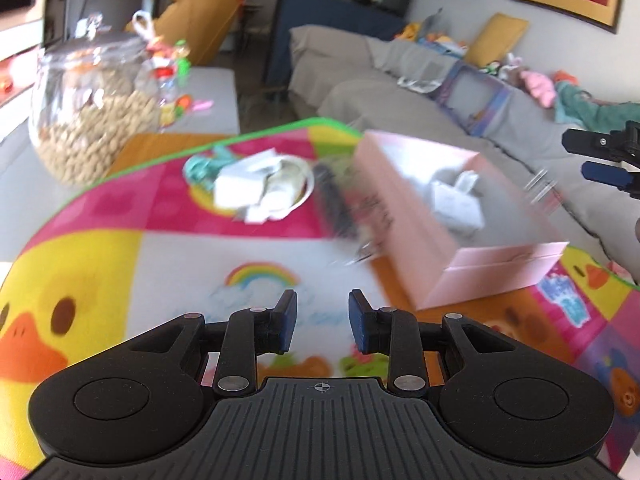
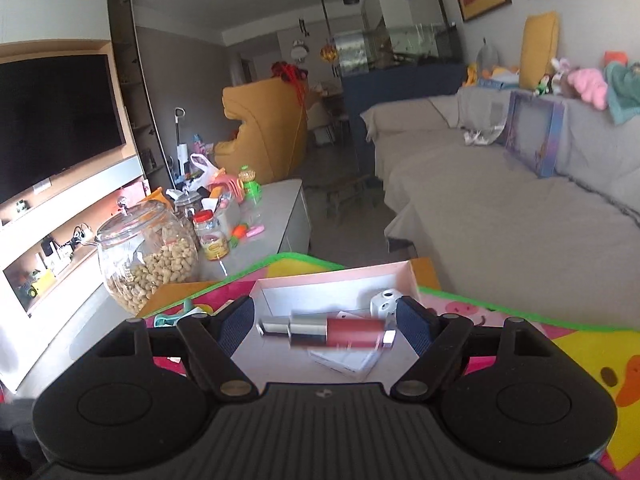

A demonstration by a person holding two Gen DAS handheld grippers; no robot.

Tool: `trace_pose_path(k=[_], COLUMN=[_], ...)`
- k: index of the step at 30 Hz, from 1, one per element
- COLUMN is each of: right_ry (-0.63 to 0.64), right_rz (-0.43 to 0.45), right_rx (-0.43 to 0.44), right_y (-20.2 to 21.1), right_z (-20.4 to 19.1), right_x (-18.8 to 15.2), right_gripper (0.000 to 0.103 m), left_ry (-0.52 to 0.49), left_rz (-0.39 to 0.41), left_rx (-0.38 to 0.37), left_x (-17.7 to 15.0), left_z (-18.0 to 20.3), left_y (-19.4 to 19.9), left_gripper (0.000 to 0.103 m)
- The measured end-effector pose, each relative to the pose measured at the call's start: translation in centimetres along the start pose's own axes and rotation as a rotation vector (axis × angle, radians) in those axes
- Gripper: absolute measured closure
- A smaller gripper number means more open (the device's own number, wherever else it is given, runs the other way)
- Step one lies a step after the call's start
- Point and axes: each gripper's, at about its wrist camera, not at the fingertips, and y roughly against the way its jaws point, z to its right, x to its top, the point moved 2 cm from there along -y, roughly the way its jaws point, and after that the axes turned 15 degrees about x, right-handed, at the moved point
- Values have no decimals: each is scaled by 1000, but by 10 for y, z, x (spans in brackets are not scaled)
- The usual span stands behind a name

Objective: Organize rigid objects

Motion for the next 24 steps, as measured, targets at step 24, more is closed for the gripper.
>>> trace_pose_path(k=[24], right_ry=[104], right_rz=[-422], right_rx=[85], right_y=[-226], right_z=[-107], right_x=[28], right_gripper=[51], left_ry=[246], left_rz=[127], left_rx=[-39], left_x=[20], left_z=[-48], left_y=[-39], left_gripper=[72])
